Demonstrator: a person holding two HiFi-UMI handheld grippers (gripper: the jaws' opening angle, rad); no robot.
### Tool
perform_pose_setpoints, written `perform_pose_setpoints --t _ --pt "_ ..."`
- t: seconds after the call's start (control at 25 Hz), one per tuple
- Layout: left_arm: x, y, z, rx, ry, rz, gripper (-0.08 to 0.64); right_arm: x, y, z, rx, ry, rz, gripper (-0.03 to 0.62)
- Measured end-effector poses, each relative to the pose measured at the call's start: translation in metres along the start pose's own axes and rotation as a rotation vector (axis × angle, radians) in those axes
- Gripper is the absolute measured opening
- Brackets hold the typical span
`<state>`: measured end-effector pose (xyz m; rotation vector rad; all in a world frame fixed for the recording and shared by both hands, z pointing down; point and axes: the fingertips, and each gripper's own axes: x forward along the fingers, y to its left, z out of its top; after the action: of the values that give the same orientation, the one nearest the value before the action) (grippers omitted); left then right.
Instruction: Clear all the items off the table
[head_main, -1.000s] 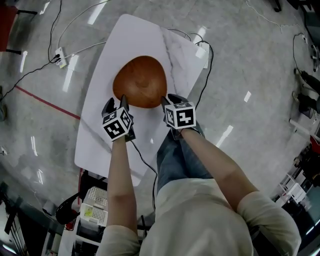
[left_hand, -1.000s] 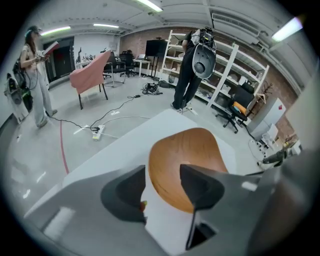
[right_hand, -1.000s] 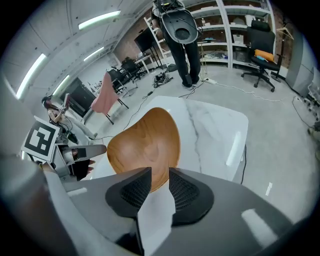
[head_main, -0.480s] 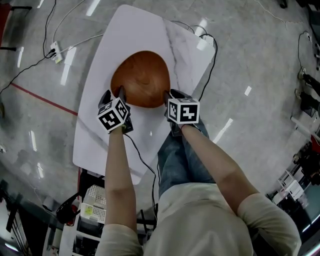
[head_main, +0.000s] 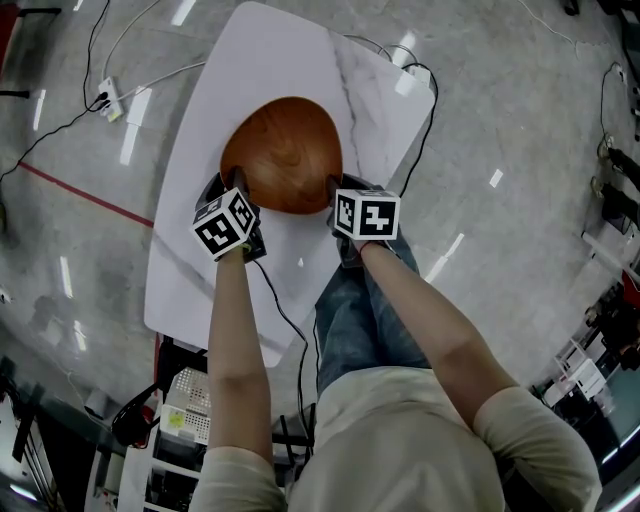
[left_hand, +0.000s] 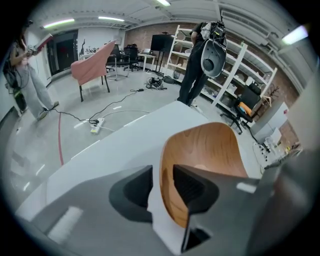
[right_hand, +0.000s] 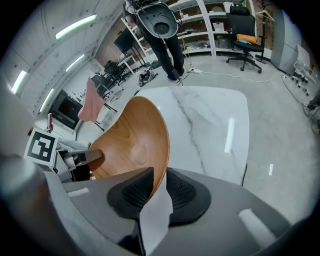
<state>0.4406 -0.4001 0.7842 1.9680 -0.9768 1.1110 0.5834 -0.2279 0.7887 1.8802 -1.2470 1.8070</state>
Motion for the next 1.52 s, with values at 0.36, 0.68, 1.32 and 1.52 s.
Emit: perform_pose_setpoints --t 0.36,0.68,1.32,1.52 --pt "-0.008 -0.007 0.0 0.036 -0.019 0.034 0.038 -0.006 -0.007 0.003 0.004 0.011 -0.037 0.06" --pt "-0.044 -0.02 -0.011 0.036 -0.073 -0.004 0.034 -0.033 -0.011 0.008 -0.039 -0.032 -0.044 0.046" --pt "-0.145 -0.018 -0.017 -0.124 -0.206 -0.003 0.032 -0.12 0.035 0.018 -0.188 -0.137 -0.012 0.037" --pt "-0.175 -0.018 -0.023 -0.15 -0.238 -0.001 0.032 -0.146 0.047 0.011 -0.227 -0.159 0.005 0.037"
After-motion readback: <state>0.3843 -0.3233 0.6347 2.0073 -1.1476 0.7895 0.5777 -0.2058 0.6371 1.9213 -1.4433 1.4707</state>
